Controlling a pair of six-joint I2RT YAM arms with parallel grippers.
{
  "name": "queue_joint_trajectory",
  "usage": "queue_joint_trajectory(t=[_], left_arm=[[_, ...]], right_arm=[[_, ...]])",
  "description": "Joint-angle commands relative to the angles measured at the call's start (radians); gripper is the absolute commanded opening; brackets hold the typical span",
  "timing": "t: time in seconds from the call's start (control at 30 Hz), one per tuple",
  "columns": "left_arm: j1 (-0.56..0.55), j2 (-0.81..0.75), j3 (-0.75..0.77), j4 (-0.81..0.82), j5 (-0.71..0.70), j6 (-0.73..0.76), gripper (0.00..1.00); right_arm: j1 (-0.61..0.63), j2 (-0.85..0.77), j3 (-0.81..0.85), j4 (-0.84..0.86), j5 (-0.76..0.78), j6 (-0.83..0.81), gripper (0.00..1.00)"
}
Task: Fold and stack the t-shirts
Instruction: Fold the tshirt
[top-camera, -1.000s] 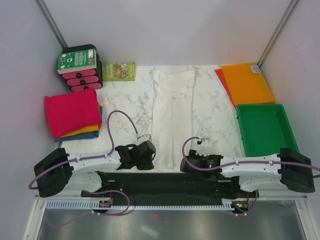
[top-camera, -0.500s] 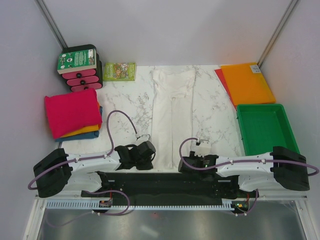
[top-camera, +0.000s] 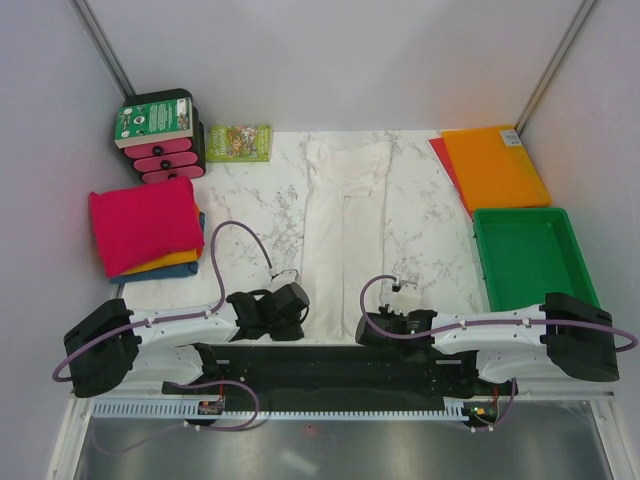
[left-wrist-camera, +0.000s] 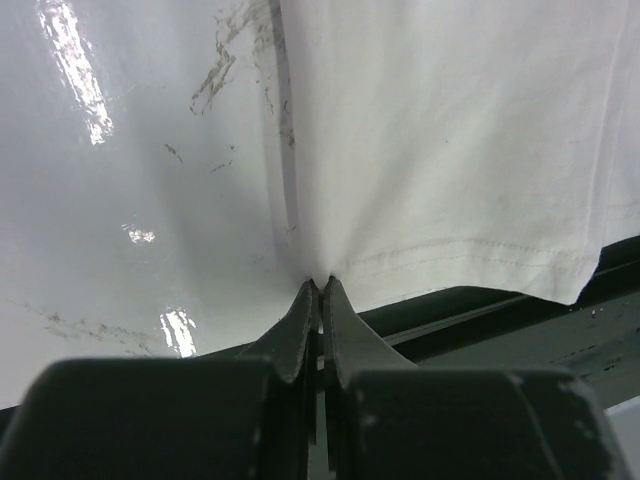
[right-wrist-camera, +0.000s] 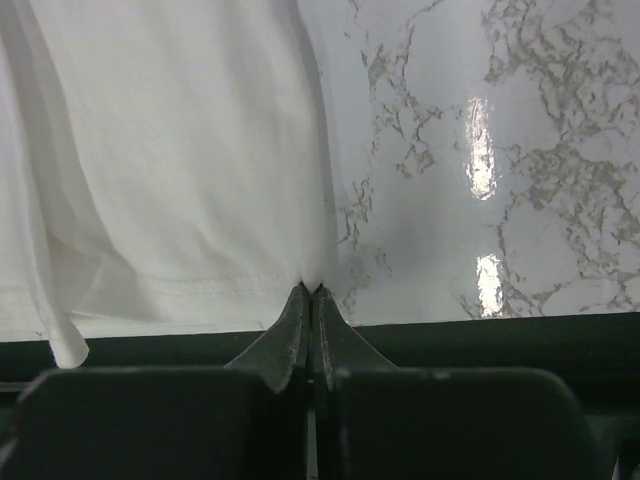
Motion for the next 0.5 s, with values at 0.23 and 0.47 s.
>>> queue_joint_trajectory(t=[0.23, 0.47], left_arm=[[-0.04, -0.081, -0.003, -0.08, -0.097, -0.004, 0.02], [-0.081, -0.254, 0.032, -0.14, -0.206, 0.01, 0.02]], right_arm=[[0.109, 0.001, 0.097, -0.171, 0.129, 0.055, 0.0], [0.218, 0.082, 0.255, -0.353, 0.285, 0.113, 0.0]])
